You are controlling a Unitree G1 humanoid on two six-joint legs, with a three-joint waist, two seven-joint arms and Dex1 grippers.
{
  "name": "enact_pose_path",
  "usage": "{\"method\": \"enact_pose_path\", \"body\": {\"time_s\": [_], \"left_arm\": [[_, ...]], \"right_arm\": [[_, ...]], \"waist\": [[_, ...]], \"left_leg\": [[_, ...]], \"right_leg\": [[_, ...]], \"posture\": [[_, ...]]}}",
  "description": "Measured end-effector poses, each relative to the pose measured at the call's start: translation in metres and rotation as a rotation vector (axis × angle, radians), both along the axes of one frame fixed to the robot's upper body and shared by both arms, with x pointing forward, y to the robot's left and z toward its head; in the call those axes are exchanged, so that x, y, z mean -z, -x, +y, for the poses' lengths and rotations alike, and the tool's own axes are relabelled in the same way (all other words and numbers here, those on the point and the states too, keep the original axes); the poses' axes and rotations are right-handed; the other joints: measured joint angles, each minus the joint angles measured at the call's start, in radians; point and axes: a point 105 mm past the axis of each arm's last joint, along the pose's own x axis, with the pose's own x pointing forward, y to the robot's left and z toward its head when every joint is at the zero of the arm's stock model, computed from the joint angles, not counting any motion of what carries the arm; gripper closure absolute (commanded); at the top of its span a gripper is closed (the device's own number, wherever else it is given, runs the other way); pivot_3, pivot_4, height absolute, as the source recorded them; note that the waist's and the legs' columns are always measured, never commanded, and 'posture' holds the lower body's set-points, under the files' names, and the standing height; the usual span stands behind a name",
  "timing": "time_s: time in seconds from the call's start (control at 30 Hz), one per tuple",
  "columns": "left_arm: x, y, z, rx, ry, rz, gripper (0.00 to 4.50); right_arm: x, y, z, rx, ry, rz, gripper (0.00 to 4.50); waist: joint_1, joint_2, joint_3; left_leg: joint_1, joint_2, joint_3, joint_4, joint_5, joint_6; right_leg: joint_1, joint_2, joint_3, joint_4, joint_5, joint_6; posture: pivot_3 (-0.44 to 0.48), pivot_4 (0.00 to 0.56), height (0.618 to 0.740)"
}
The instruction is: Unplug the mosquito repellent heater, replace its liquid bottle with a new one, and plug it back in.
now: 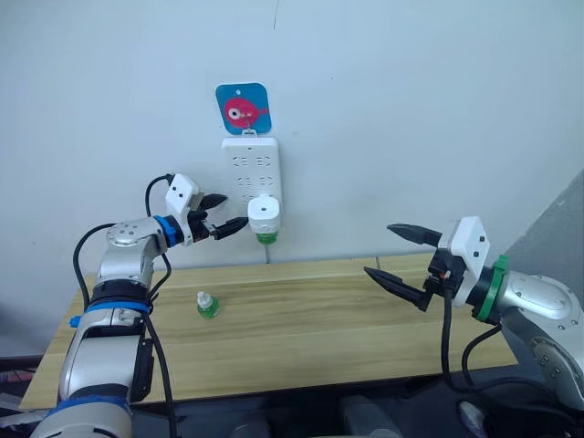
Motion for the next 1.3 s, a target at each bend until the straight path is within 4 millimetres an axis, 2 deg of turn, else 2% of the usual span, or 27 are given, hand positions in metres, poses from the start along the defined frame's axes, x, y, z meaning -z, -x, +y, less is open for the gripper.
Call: {"method": "enact_pose_path", "body": {"time_s": [0.73, 0.9, 1.17, 1.3], "left_arm": [[-0.008, -0.003, -0.02, 0.119, -0.007, 0.005, 0.0], [-0.018, 0.0, -0.027, 0.165, 0.025, 0.0, 0.0], [-0.022, 0.0, -0.027, 0.164, 0.056, 0.009, 0.0], [-0.023, 0.001, -0.025, 0.161, 0.057, 0.003, 0.84]], "right_arm": [[-0.004, 0.001, 0.003, 0.004, -0.014, 0.006, 0.03], [-0.004, 0.001, 0.003, 0.005, -0.014, 0.005, 0.03], [-0.005, 0.001, 0.004, 0.002, -0.021, 0.002, 0.03], [-0.005, 0.002, 0.007, -0.008, -0.023, 0.002, 0.0]], "waist": [[-0.002, -0.004, 0.009], [-0.019, -0.004, 0.01], [-0.026, -0.004, 0.011], [-0.027, -0.004, 0.011]], "left_leg": [[-0.002, 0.0, -0.002, 0.0, 0.0, 0.0], [-0.004, 0.0, -0.003, -0.001, 0.0, 0.0], [-0.004, 0.0, -0.002, 0.0, 0.0, 0.0], [-0.004, 0.0, -0.002, 0.0, 0.0, 0.0]], "right_leg": [[0.0, 0.0, -0.001, 0.0, 0.0, 0.0], [-0.002, 0.0, -0.002, 0.0, 0.0, 0.0], [-0.002, 0.0, -0.001, 0.0, 0.0, 0.0], [-0.002, 0.0, -0.001, 0.0, 0.0, 0.0]], "posture": [[-0.205, 0.069, 0.74], [-0.201, 0.068, 0.74], [-0.199, 0.067, 0.74], [-0.198, 0.067, 0.74]]}}
